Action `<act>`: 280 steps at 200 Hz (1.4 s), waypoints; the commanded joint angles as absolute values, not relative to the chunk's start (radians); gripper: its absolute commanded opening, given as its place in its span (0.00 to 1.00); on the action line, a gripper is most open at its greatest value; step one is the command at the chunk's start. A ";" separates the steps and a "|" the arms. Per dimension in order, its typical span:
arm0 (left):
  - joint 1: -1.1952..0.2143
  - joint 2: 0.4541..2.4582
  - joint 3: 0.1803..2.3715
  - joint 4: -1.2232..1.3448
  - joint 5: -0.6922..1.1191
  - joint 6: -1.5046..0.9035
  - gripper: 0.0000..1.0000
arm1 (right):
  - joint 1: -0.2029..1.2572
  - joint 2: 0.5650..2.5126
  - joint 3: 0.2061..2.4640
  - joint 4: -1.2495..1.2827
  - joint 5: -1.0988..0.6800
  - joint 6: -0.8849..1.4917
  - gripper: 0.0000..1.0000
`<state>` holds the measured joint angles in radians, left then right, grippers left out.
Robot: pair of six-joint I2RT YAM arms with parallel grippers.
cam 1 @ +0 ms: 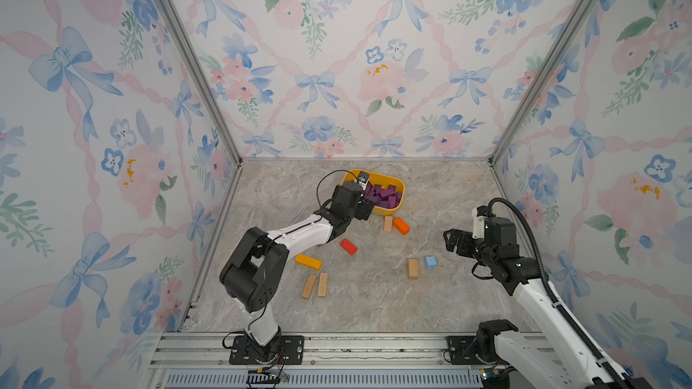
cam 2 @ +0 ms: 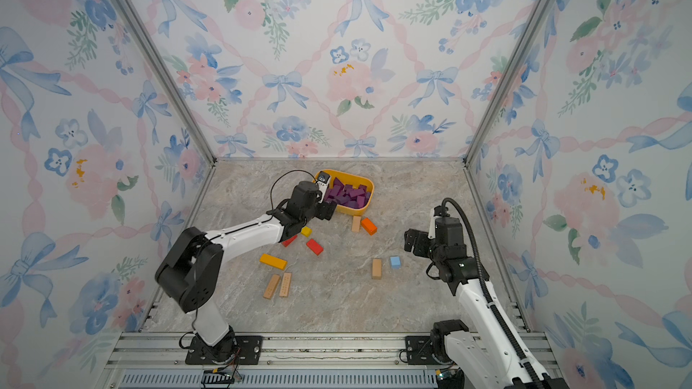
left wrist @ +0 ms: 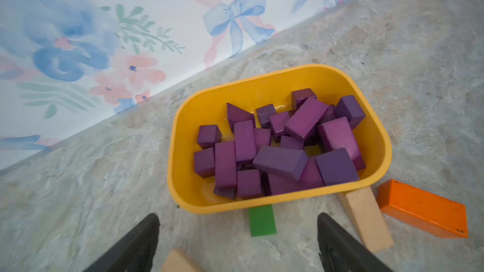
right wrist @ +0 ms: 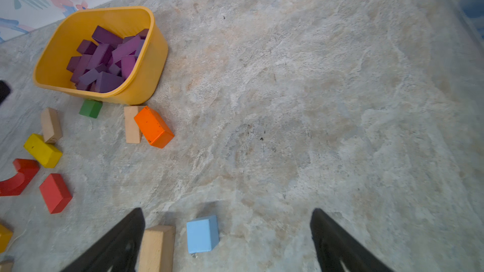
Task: Pick purple bricks into the storage bin
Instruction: Place the building block in the storage box, then reset both arms
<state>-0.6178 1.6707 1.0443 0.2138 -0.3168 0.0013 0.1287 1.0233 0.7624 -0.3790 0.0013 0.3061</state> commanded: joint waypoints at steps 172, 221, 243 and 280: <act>-0.377 1.340 0.407 0.730 -0.577 -0.022 0.98 | 0.100 1.363 0.478 0.543 0.406 0.089 0.97; -0.314 1.388 0.359 0.857 -0.583 -0.065 0.98 | 0.077 1.474 0.506 0.627 0.424 0.081 0.97; -0.296 1.394 0.335 0.912 -0.558 -0.074 0.98 | 0.065 1.488 0.526 0.594 0.412 0.094 0.97; -0.279 1.427 0.314 0.978 -0.546 -0.056 0.98 | 0.082 1.502 0.527 0.613 0.415 0.069 0.97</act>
<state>-0.2909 1.3972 0.3325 0.8928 -0.5606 -0.0547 0.0734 1.4731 0.4938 0.5739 0.3985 0.0849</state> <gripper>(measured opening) 0.979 0.972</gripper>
